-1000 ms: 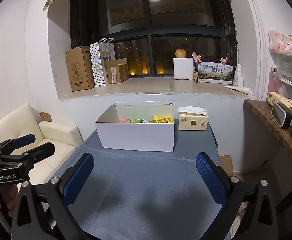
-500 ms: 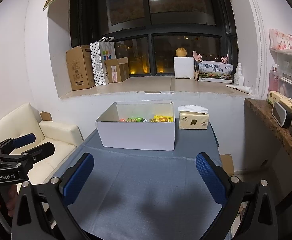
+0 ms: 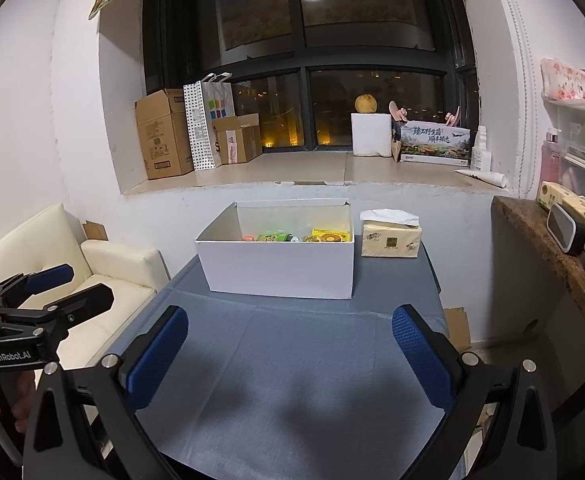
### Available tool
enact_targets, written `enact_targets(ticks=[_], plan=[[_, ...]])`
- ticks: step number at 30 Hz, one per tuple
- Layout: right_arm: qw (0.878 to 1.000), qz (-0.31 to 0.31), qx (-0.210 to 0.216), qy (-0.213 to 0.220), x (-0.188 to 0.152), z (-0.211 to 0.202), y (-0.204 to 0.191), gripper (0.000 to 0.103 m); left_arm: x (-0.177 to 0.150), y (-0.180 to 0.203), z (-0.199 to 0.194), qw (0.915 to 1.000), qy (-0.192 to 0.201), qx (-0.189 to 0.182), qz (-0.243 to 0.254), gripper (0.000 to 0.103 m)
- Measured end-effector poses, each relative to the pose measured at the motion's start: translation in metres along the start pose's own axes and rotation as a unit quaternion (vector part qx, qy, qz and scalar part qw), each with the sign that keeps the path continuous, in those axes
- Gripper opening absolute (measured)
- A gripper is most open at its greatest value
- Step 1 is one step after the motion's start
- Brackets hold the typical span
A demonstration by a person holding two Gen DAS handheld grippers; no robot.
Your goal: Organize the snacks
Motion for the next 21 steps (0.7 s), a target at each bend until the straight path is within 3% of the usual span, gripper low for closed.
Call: enact_targets(ticks=[21], plan=[[1.000,-0.001,0.003,0.000,-0.0020,-0.0004,-0.0033,0.103,-0.0019,-0.0014,-0.0022,1.0000,-0.003,-0.001,-0.001,0.103]])
Point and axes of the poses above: each gripper's, at about its wrist camera, not at the fingertips, and z roughly the way its jaws point, y to its right, x to its top, the point moved 4 cm from there along z, roughly the way its jaws point, and after that the axes turned 11 degrees about -y, right-handed, at the moved point
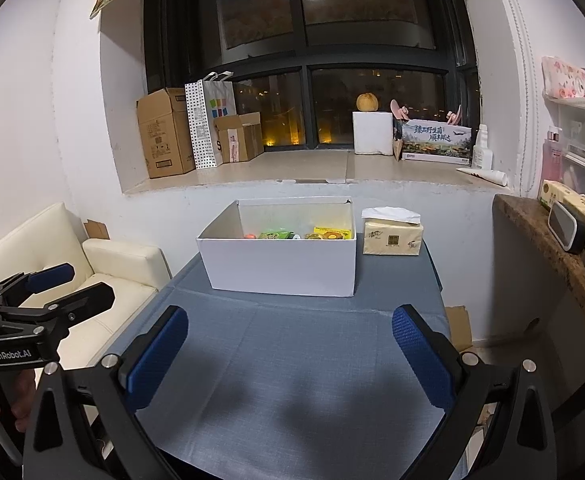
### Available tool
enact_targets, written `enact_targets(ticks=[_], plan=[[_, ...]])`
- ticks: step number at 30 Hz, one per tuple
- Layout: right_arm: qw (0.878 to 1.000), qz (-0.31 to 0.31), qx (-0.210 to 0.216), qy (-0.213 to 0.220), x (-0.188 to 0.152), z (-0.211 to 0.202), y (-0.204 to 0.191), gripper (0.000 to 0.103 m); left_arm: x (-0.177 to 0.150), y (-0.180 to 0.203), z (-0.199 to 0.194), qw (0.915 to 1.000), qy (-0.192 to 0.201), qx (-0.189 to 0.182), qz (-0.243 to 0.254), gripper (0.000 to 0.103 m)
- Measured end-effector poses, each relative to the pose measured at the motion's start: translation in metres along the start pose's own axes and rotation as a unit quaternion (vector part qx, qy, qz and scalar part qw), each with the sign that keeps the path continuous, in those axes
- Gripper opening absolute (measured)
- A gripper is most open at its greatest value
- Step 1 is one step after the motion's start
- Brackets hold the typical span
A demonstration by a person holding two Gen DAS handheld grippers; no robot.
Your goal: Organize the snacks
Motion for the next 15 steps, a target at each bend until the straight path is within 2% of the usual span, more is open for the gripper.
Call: enact_targets(ticks=[15], plan=[[1.000,-0.001,0.002,0.001,-0.0006,-0.0018,-0.0011,0.103,-0.0014,-0.0002,-0.0004,1.0000,-0.001,-0.001,0.000,0.103]])
Point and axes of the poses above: each gripper's, at about its wrist camera, not at the fingertips, and z roughly the way its jaws point, y to its right, x to its top, the point moved 4 cm from there along z, roughly the way its jaws point, and after that the axes turned 11 degrees about -y, right-handed, at the moved point
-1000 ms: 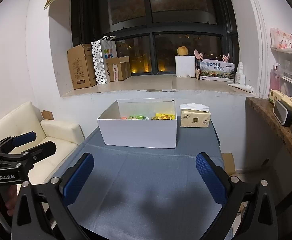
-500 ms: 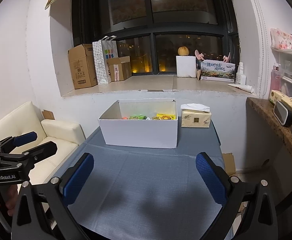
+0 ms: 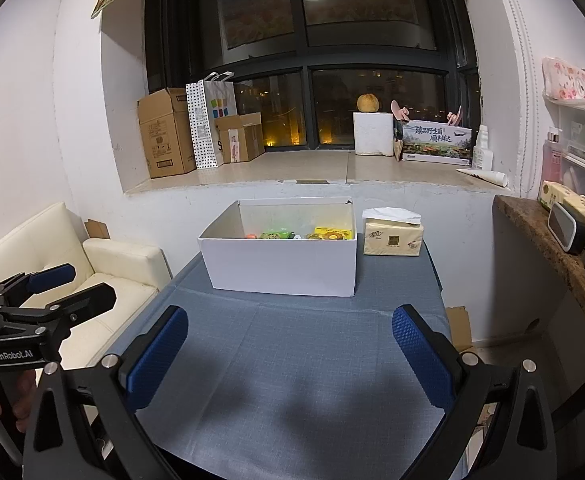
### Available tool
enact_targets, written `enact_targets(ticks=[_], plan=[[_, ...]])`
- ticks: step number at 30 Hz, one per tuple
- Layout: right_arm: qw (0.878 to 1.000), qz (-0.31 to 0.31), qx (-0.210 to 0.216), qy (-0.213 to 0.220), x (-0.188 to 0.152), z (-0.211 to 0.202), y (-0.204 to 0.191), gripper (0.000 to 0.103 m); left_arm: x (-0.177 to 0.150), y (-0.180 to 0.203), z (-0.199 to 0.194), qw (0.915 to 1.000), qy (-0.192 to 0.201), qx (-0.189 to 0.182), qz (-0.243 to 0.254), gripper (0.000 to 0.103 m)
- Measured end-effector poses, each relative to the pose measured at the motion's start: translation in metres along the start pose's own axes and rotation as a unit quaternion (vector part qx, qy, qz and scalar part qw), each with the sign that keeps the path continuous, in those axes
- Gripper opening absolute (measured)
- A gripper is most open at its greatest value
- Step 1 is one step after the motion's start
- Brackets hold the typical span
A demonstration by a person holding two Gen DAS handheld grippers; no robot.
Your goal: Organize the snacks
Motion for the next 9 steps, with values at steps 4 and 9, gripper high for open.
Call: enact_targets(ticks=[4,9], plan=[[1.000,0.001,0.000,0.000,-0.0003,0.0000,-0.0002,0.103,-0.0004,0.0007,-0.0006,1.0000,0.001,-0.001,0.002,0.103],[1.000,0.000,-0.001,0.000,-0.0005,-0.0002,0.0000,0.103,0.0000,0.0012,-0.0034,1.0000,0.006,-0.004,-0.001,0.103]])
Point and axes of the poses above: each gripper's, at about its wrist camera, not at the fingertips, and z roughly the way its jaws point, y to its right, x to its top, the point moved 4 cm from there along z, roughly the way its jaws point, and after that the axes turned 11 degrees about -y, right-handed, at the moved point
